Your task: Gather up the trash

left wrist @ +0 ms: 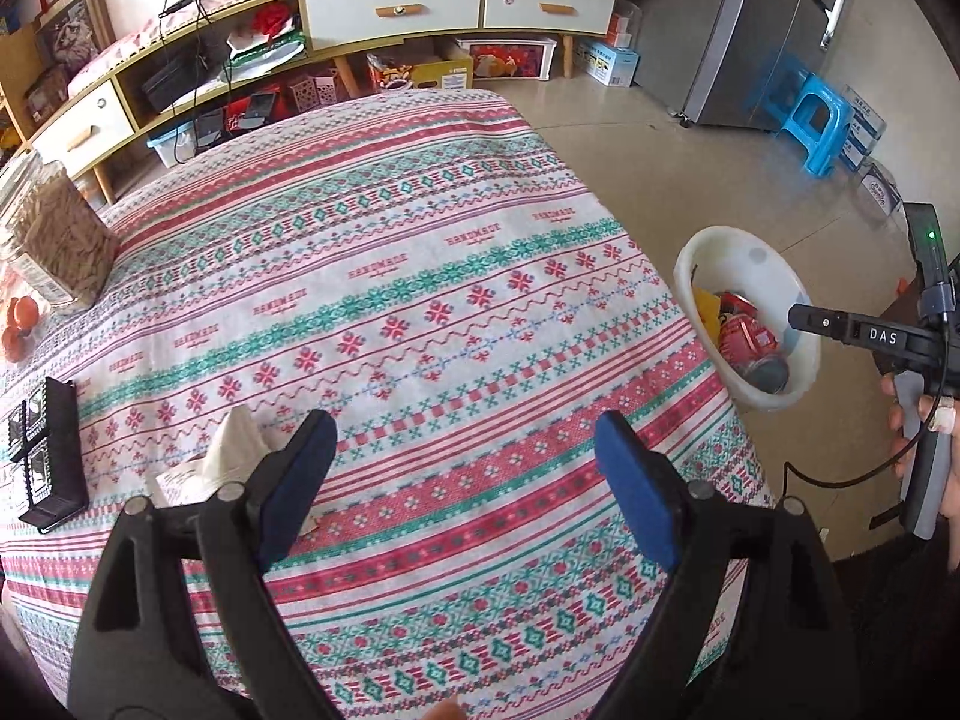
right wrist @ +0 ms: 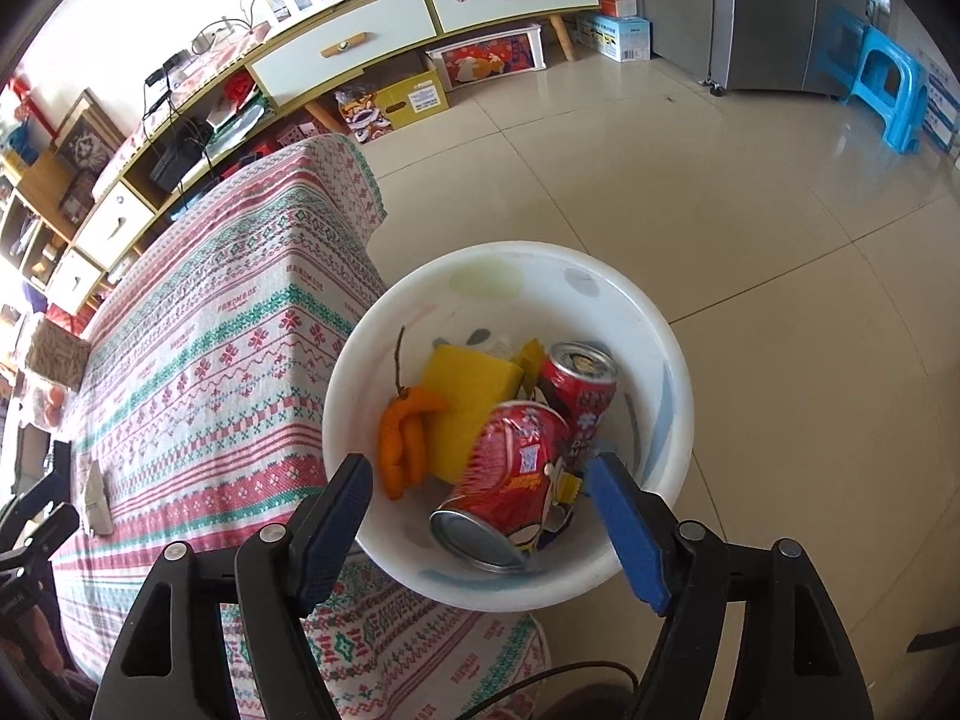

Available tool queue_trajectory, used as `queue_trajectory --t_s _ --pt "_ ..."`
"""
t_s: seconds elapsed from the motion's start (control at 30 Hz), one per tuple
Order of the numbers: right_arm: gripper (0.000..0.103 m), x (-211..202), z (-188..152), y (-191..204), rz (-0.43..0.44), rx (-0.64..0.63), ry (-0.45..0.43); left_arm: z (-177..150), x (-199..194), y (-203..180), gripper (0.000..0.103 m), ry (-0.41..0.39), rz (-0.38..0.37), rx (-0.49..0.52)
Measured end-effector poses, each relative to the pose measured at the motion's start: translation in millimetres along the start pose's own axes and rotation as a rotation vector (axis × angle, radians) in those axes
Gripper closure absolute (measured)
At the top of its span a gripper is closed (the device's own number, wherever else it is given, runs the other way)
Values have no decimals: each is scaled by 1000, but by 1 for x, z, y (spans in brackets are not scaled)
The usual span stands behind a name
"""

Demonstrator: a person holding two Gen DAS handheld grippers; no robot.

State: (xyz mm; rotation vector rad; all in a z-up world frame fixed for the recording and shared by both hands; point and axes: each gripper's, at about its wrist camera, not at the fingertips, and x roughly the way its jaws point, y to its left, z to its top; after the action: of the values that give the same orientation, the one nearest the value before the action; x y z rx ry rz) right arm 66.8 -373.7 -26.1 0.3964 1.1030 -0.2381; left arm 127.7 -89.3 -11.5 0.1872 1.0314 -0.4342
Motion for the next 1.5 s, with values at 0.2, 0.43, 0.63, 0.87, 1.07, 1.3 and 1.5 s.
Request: queue_trajectory --t_s 0.2,0.43,0.63,0.87,1.07,1.3,1.5 --pt "23 -3 -3 24 12 -42 -1 -9 -8 28 15 14 28 -23" --pt "22 -6 -10 57 20 -123 -5 -20 -8 73 15 54 55 -94" --pt "22 -6 -18 85 32 -191 4 -32 -3 115 15 92 50 -209" --pt "22 -2 -22 109 43 -228 14 -41 28 129 15 141 93 -219" --pt "22 2 -26 118 42 -244 25 -42 50 136 24 155 103 -239" --pt "22 -2 -28 116 49 -232 20 -39 42 125 51 94 116 -206" --pt "22 -3 -29 115 41 -220 19 -38 31 119 88 61 98 -167"
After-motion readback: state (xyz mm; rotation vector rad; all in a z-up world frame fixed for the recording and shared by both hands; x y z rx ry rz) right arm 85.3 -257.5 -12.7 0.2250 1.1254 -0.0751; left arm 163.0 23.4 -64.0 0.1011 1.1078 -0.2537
